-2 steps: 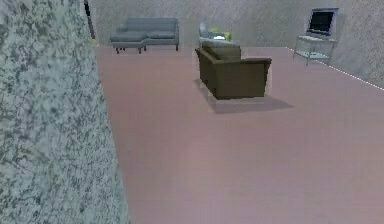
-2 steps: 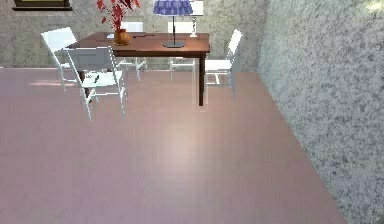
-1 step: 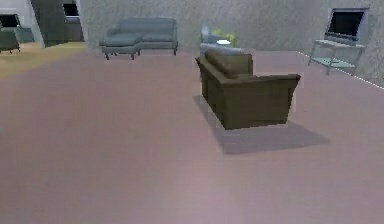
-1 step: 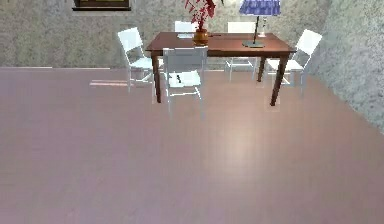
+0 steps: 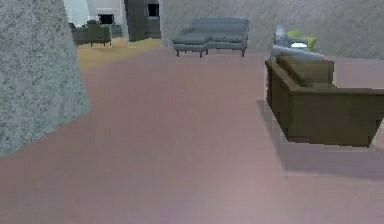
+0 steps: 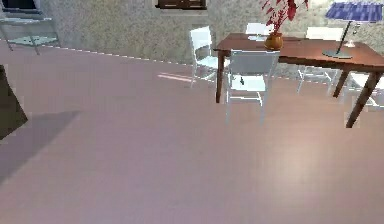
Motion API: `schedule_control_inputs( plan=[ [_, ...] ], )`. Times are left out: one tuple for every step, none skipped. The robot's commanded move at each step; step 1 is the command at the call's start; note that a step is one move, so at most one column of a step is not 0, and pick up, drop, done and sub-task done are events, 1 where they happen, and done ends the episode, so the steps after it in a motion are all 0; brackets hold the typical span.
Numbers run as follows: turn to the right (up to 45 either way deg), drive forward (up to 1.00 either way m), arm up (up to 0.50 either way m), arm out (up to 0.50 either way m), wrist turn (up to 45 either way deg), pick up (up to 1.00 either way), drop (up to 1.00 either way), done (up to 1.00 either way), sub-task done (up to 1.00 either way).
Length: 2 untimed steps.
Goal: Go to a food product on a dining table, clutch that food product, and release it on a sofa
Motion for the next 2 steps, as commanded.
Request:
schedule_control_inputs(
  plan=[
    [0.0, 0.15, 0.00, 0.00, 0.0, 0.00, 0.00, 0.00, 0.00],
    [45.0, 0.00, 0.00, 0.00, 0.0, 0.00, 0.00, 0.00, 0.00]
  ],
)
